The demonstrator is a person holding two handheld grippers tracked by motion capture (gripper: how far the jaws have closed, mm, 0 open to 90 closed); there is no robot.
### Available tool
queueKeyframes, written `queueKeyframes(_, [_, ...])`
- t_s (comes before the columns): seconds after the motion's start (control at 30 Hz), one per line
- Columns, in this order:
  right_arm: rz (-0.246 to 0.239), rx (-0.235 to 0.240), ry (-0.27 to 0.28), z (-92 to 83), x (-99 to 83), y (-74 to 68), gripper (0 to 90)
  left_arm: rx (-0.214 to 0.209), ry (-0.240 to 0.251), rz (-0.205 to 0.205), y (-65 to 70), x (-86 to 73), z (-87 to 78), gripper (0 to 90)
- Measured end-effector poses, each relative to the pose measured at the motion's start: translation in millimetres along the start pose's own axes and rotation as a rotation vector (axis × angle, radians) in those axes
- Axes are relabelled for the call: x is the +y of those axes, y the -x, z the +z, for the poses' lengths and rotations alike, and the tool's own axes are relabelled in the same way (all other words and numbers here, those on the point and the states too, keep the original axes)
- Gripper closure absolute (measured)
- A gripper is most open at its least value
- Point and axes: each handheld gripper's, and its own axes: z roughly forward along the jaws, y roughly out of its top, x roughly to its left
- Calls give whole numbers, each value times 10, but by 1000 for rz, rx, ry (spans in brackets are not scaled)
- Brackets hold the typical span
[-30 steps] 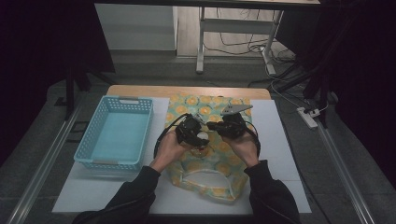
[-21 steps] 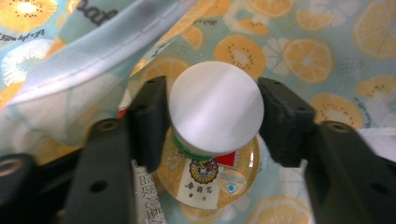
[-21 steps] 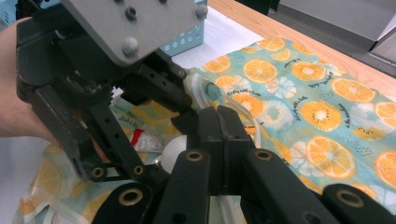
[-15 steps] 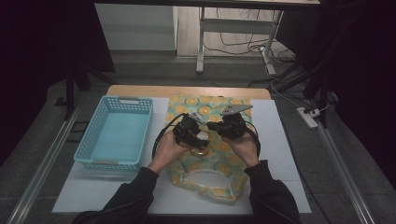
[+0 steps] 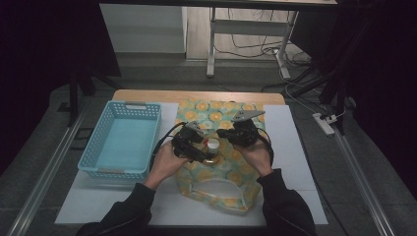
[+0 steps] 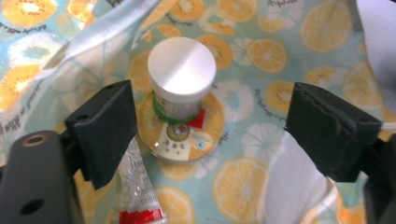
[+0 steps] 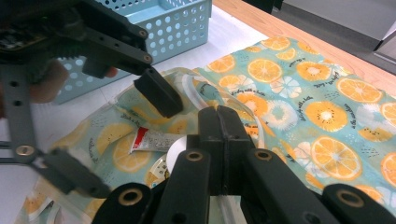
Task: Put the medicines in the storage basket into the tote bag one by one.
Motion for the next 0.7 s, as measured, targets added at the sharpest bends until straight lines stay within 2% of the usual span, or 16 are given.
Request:
queueKeyframes(0.27, [-4, 6, -1, 7, 9, -24, 897, -15, 18, 3, 72, -110, -62, 59])
queueKeyframes(0.5, [-5, 13, -2, 3, 19, -37, 897, -43, 26, 8, 127, -167, -93, 26])
queueKeyframes(0.7, [-8, 15, 1, -6, 28, -49, 897, -53, 46, 33, 191, -206, -134, 23])
